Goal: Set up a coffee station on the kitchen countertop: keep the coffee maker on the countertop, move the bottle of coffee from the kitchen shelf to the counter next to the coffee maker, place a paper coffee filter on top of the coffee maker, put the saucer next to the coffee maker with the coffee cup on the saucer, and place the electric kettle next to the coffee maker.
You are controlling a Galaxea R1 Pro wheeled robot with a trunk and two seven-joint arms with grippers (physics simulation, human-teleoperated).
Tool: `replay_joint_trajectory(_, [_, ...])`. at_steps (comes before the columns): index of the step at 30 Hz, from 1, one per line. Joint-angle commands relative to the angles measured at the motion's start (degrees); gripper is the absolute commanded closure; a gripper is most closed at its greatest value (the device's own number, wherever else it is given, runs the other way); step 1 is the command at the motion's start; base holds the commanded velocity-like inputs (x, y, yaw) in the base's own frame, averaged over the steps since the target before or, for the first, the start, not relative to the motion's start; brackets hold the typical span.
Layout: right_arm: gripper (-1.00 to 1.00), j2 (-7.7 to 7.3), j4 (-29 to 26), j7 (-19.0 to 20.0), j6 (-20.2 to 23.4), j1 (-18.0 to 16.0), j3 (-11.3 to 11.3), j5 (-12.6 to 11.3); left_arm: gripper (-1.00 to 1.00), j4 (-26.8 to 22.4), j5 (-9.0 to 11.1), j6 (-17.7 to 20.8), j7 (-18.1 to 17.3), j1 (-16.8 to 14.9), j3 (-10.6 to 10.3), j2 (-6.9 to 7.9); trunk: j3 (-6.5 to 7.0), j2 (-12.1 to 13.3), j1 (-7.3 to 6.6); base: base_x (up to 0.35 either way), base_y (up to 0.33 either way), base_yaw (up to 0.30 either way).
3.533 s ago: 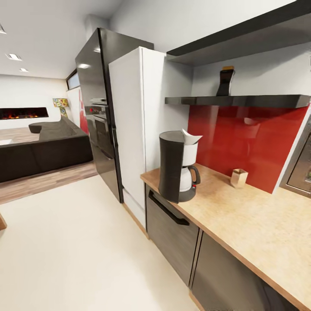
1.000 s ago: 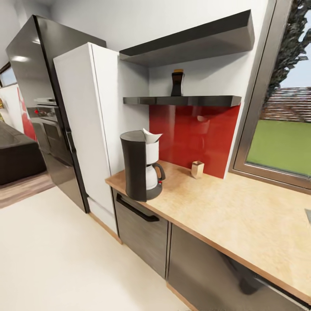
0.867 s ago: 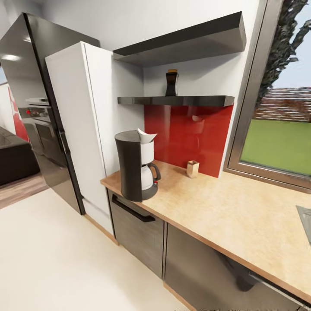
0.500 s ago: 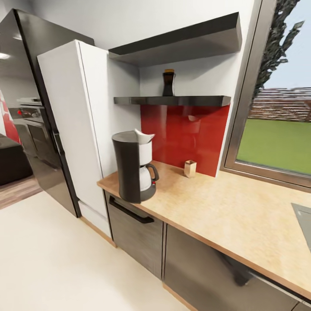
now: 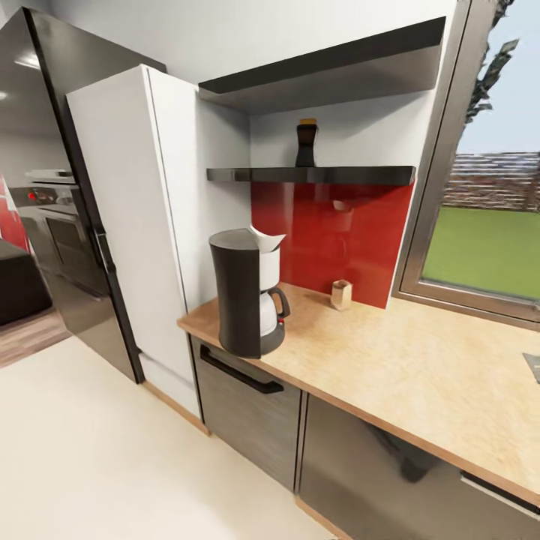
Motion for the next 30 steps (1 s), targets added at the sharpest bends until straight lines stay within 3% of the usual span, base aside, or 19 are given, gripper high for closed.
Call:
replay_joint_trajectory(1, [-1.0, 0.04, 0.22, 0.41, -0.26, -0.08, 0.47, -0.6, -1.0, -0.09, 0.17, -0.03, -0.26, 0.02, 0.3, -0.06, -0.06, -0.05, 0.01, 0.01, 0.033, -0.219])
replay_joint_trajectory(30, [-1.0, -0.02, 0.22, 0.42, -0.26, -0.08, 0.45, -0.61, -1.0, -0.09, 0.17, -0.03, -0.26, 0.02, 0.3, -0.03, -0.06, -0.05, 0.01, 0.001, 0.006, -0.256])
